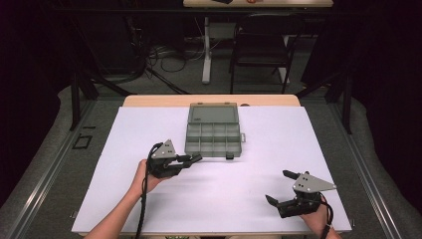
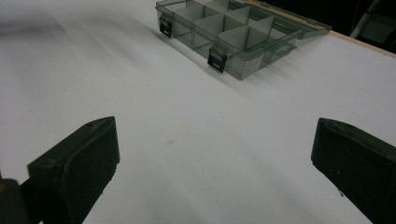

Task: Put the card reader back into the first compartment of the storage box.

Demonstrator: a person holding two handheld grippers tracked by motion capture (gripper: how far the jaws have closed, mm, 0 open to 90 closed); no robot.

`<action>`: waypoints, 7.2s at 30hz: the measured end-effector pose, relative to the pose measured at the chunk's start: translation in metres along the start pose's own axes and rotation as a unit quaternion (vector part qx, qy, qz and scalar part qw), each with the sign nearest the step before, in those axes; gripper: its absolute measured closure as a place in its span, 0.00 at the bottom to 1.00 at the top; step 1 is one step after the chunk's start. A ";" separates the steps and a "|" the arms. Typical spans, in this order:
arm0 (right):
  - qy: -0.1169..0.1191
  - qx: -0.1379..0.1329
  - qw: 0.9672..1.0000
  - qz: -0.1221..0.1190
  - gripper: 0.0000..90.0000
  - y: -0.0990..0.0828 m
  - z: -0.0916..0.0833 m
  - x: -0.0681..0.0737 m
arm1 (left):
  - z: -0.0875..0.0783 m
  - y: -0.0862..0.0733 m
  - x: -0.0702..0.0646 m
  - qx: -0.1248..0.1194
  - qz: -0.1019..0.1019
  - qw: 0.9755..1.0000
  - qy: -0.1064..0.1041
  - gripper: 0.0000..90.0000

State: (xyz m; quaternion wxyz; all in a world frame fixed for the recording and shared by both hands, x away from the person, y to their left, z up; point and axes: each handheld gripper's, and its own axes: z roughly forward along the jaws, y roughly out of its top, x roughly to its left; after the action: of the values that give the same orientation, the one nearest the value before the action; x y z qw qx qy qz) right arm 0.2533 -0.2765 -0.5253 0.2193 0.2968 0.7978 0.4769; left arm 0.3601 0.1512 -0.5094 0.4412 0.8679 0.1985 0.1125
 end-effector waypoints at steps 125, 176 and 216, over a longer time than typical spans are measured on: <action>-0.015 0.007 1.000 -0.003 0.02 0.001 0.000 -0.001 | 0.035 0.040 0.064 -0.035 -0.157 0.973 0.167 0.83; -0.012 0.007 1.000 -0.001 0.02 0.001 0.001 -0.002 | 0.063 0.033 0.077 -0.002 -0.192 0.966 0.173 0.83; 0.001 0.007 1.000 0.007 0.02 -0.001 -0.001 -0.004 | 0.015 0.034 0.042 0.022 -0.143 0.978 0.149 0.00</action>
State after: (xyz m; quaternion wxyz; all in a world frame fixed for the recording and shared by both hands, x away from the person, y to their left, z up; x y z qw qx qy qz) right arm 0.2554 -0.2801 -0.5257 0.2133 0.3036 0.7989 0.4734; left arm 0.4121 0.1408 -0.4900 0.3990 0.8137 0.3863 0.1719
